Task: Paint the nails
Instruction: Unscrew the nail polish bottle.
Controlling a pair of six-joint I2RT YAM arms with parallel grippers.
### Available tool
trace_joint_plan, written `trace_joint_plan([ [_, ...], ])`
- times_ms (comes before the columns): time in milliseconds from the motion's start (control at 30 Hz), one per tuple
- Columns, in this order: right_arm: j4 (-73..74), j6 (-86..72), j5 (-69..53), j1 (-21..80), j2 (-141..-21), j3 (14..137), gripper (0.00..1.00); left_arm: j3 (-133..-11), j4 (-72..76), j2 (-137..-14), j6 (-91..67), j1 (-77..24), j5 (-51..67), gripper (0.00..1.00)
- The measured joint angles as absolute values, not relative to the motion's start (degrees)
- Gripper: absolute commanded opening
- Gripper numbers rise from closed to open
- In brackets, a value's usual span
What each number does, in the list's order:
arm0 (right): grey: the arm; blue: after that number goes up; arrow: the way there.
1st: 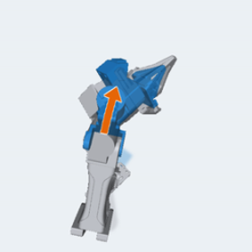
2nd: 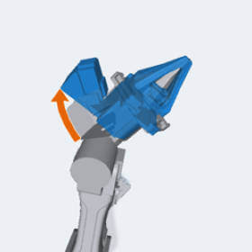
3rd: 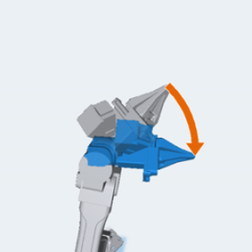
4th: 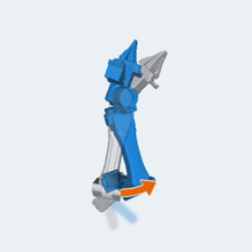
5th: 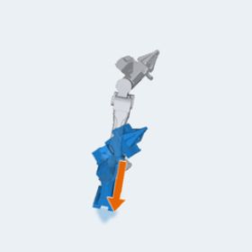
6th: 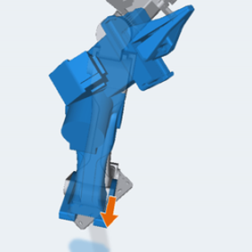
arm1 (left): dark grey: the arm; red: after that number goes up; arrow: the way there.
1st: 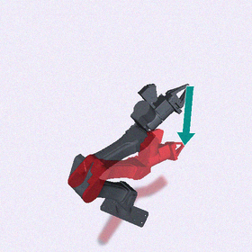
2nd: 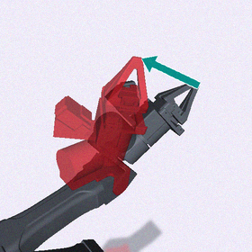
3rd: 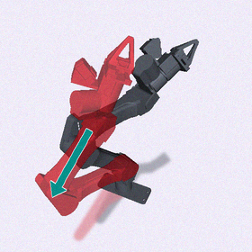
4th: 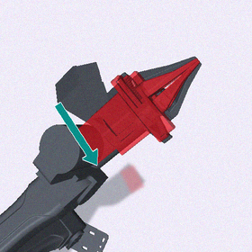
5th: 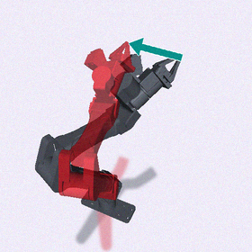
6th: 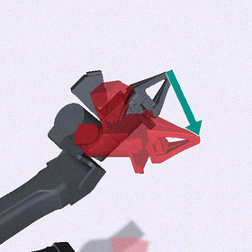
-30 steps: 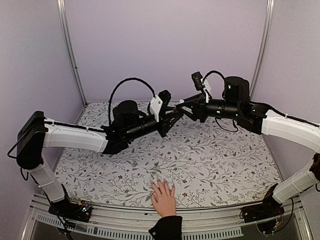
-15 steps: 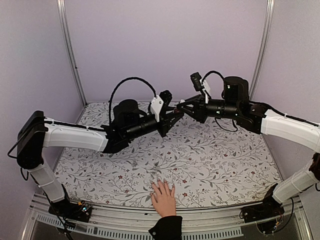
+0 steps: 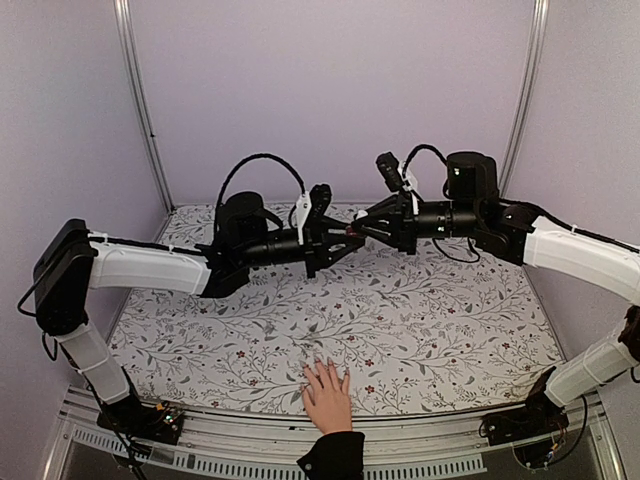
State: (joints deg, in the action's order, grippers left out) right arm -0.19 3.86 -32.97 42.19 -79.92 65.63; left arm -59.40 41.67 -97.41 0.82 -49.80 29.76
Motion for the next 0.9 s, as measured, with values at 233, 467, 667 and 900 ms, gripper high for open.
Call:
trace_joint_plan([
  [233,3.16,9.17,-40.01,42.26,-78.65,66.06,0.00,-59.40,43.09,-97.41,-1.41,-49.01,41.63,0.00],
  [467,5.21,13.30,-47.44,42.61,-78.17,66.17,0.00,-59.88,45.93,-98.50,-5.69,-48.84,52.88,0.00],
  [667,6.55,15.20,-50.24,42.81,-78.17,66.17,0.05,-60.29,48.18,-99.88,-8.12,-48.84,57.34,0.00],
  [900,6.68,15.42,-48.93,42.85,-78.17,66.70,0.33,-59.90,49.95,-99.90,-8.32,-48.69,54.72,0.00],
])
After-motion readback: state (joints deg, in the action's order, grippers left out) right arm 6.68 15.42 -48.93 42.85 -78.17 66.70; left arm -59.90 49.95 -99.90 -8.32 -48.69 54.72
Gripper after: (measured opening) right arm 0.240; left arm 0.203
